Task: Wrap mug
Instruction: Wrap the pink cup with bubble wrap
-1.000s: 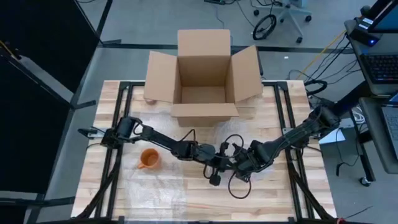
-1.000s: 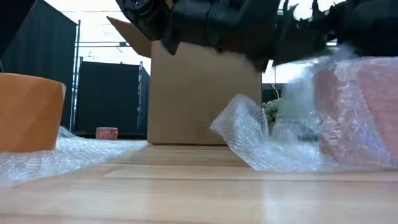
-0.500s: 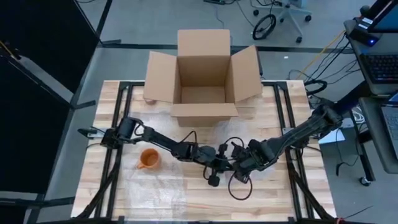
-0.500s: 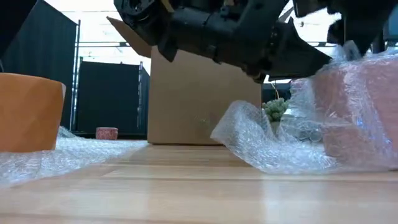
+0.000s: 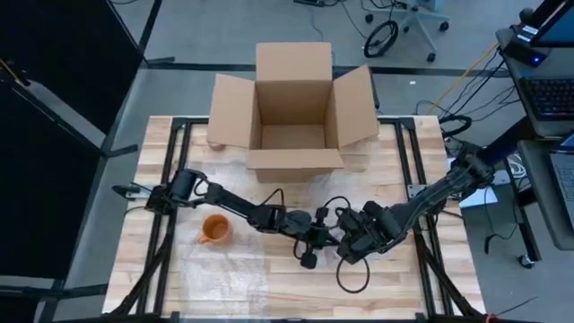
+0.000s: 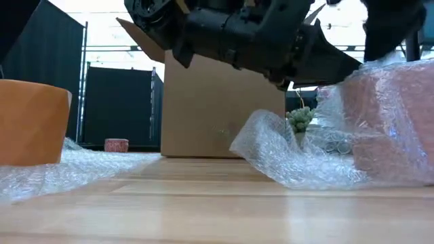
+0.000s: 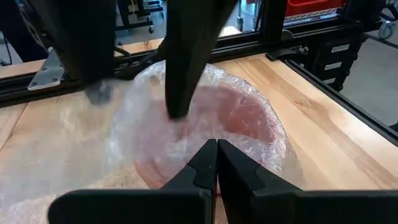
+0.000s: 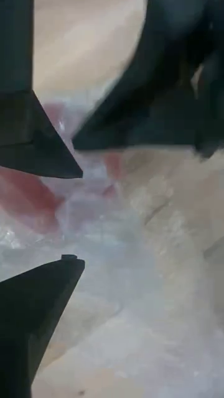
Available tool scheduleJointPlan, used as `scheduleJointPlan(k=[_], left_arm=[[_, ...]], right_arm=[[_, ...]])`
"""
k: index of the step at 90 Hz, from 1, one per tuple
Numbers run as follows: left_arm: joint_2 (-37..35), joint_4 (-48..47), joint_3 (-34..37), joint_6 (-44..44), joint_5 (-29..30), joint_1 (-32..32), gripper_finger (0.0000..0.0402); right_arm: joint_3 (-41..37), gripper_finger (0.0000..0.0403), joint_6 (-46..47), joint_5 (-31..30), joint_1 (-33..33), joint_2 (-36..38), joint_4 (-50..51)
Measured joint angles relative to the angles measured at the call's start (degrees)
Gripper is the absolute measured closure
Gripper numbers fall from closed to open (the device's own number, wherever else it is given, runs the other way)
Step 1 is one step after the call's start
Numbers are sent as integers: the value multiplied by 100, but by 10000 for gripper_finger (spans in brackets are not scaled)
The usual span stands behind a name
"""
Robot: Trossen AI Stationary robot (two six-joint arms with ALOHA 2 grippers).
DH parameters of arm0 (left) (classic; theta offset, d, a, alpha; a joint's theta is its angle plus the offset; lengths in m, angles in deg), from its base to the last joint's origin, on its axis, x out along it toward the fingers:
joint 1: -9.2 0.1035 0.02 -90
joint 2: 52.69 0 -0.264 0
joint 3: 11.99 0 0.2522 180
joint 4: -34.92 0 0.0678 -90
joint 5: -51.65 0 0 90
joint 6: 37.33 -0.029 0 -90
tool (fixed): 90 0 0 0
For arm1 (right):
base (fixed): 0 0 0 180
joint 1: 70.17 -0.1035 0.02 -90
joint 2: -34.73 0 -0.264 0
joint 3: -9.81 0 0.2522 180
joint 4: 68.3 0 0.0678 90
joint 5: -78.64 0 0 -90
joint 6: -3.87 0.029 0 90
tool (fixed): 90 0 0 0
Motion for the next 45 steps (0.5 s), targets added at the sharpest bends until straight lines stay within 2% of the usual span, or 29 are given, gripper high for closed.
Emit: scheduleJointPlan(k=[14, 29, 45], left_arm=[[0, 0, 0, -1, 1, -4, 402], [2, 68, -7, 1, 7, -2, 402], [13, 327, 7, 3, 4, -11, 402]], right_arm=[[-960, 195, 191, 269, 7, -2, -1290], [-1654, 195, 652, 305, 32, 0, -1621], [-1958, 195, 663, 411, 81, 23, -2024]])
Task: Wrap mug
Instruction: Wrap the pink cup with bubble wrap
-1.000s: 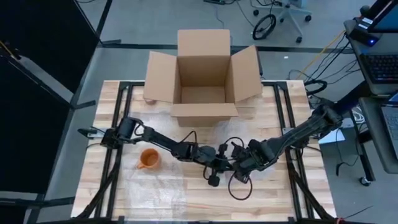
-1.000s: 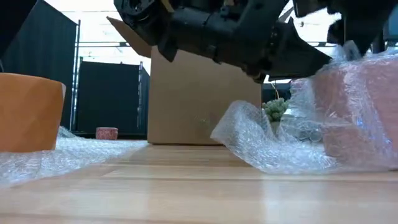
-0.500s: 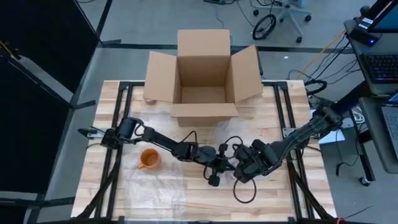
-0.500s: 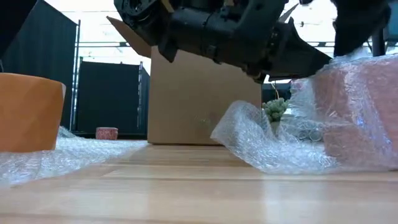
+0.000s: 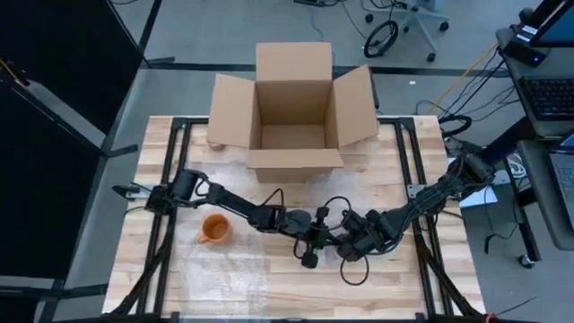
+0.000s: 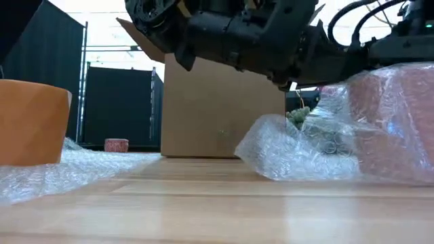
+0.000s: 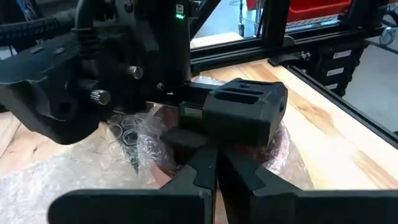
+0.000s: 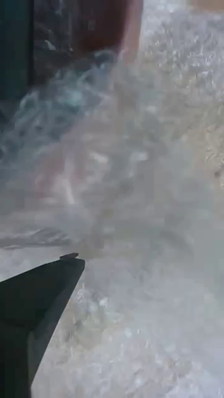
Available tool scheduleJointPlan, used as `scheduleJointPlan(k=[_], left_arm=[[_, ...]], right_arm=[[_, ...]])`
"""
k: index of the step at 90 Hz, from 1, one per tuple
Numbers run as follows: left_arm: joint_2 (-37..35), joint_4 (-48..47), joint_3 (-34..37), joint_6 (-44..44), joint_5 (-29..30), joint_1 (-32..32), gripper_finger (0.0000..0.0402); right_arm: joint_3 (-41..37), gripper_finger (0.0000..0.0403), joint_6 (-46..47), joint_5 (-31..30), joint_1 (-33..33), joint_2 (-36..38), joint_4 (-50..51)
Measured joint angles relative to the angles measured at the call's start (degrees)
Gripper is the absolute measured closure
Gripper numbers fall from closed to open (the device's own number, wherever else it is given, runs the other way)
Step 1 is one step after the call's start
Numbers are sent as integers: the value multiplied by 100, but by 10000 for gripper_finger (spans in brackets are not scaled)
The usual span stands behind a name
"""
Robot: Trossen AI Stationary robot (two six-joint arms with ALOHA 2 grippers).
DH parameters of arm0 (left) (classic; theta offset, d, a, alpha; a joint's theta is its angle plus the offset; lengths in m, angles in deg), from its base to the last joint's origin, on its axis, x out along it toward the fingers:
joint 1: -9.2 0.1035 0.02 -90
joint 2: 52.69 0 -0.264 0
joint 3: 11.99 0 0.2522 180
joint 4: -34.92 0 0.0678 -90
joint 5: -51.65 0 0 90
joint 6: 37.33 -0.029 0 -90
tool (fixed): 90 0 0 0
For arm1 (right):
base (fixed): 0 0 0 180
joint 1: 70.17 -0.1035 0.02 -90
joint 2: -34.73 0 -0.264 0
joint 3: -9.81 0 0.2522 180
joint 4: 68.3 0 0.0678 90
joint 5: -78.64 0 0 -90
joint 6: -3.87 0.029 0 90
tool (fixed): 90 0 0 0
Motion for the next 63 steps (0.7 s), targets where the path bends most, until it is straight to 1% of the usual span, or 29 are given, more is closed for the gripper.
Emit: scheduleJointPlan(k=[8, 15, 22, 33, 36, 63], left_arm=[[0, 0, -2, 0, 0, -4, 402], [0, -2, -2, 3, 0, -4, 402], [0, -4, -2, 4, 0, -4, 402], [0, -4, -2, 13, -4, -4, 402], [0, 32, -18, 13, 23, -4, 402], [-2, 39, -11, 17, 5, -7, 402]], right_arm=[[-5, 202, -100, 32, 31, -4, -23], [-7, 228, -199, 63, 67, -7, -64], [-9, 272, -311, 72, 93, -12, -181], [-9, 361, -453, 115, 138, -12, -322], [-4, 377, -561, 136, 141, -10, -290], [-20, 381, -670, 298, 211, -14, -352]])
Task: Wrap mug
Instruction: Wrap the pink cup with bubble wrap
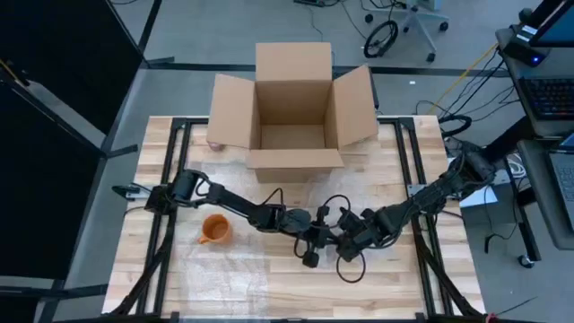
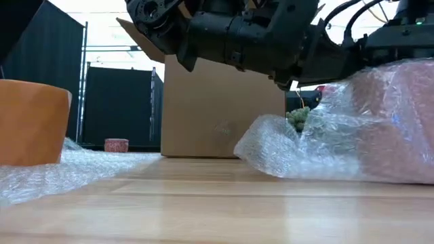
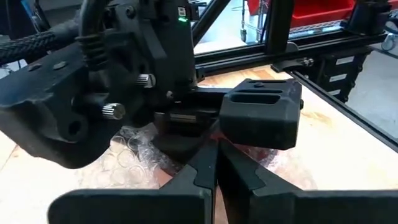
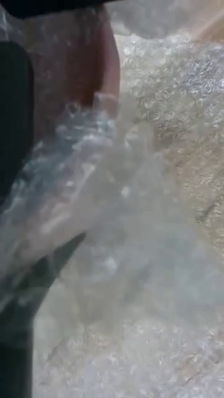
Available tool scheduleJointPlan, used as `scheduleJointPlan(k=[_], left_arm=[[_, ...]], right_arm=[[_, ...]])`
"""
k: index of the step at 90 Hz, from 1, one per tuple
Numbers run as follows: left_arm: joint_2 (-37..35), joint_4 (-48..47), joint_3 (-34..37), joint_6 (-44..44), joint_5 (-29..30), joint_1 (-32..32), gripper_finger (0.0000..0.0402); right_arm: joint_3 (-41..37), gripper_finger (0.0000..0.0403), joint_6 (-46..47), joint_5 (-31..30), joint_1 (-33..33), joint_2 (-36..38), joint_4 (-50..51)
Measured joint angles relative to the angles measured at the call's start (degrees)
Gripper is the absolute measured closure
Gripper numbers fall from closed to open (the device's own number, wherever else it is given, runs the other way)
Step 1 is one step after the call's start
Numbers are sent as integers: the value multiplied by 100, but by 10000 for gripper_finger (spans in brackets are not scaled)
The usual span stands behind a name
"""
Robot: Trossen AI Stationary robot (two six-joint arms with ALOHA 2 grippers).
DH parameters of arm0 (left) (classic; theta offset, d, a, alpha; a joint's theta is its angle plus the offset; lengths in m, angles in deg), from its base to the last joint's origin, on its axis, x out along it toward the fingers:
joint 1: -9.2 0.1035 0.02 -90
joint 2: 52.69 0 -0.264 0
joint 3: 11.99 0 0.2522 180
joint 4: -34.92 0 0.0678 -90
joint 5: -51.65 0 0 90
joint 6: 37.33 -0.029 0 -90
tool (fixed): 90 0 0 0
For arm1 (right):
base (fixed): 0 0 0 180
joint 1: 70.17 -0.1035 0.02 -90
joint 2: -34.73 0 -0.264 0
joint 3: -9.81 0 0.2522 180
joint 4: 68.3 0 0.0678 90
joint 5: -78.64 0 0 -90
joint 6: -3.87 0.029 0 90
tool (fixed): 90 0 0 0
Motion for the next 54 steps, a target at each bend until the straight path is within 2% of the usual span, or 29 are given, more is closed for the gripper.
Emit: scheduleJointPlan(k=[10, 22, 36, 45, 54], left_arm=[[0, -18, 3, 0, -32, 0, 402], [0, -57, 11, -17, -26, -2, 402], [0, -68, 13, -20, -88, -10, 401], [0, -61, 10, -16, -97, -16, 402], [0, -55, 9, -2, -95, -2, 402]], right_arm=[[-4, 371, 23, -36, -2, -5, -59], [97, 294, -121, -64, -11, -25, -85], [446, 203, -262, 3, 8, -69, 380], [824, 169, -258, -22, 31, -57, 786], [1165, 153, -329, -49, 31, -37, 1263]])
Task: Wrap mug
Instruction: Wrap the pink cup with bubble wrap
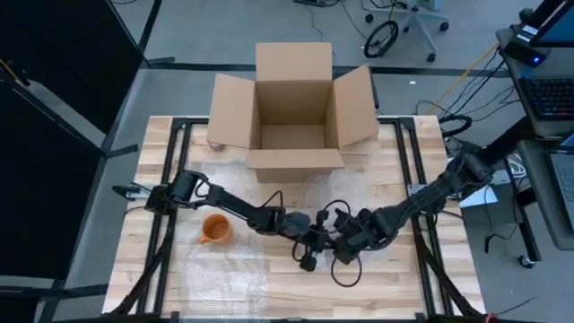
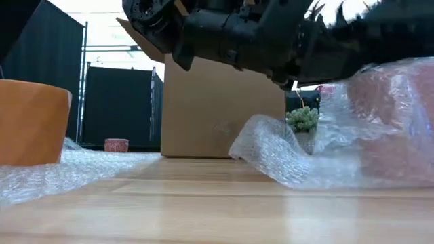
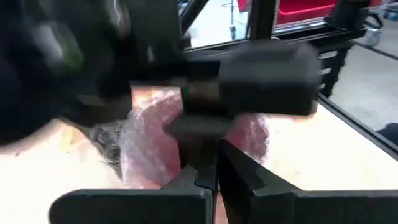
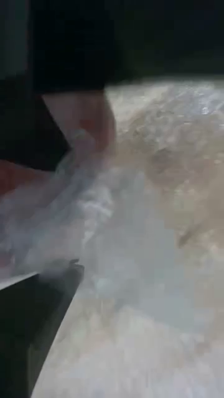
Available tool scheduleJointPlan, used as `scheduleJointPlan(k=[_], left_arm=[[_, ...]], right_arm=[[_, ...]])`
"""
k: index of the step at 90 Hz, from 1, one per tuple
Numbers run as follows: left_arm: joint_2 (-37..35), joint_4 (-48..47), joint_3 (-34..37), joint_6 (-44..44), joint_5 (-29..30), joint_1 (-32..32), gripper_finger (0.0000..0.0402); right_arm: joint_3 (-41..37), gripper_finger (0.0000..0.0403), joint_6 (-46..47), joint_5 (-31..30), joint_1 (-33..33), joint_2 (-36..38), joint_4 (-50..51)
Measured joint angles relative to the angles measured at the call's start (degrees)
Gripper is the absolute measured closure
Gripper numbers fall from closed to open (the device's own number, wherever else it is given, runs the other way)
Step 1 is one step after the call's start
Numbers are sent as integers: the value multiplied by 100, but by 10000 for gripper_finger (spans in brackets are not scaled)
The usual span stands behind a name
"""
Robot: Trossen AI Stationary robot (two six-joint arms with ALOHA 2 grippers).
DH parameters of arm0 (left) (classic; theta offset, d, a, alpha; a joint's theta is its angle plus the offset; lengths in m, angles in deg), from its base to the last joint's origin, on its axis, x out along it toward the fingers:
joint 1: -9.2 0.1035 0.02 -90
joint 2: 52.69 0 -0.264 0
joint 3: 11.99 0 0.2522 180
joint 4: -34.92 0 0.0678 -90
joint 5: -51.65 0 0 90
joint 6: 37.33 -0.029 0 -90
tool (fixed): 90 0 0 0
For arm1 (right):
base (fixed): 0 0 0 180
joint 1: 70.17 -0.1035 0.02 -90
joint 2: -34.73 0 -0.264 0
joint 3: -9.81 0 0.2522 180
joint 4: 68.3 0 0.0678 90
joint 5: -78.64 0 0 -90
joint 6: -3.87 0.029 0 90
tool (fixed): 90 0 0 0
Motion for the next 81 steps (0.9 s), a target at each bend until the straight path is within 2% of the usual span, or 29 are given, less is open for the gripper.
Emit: scheduleJointPlan(k=[32, 48, 60, 81], left_arm=[[2, -2, -4, -9, 38, 0, 402], [2, -1, -4, -9, 40, 0, 402], [2, 0, -4, -9, 42, 0, 402], [2, 2, -4, -9, 42, 4, 402]], right_arm=[[1031, 154, -244, -49, 0, 13, 1439], [1162, 154, -196, -254, 0, 15, 1586], [848, 159, 66, -628, 0, 20, 1406], [-379, 175, 250, -250, -6, 18, -116]])
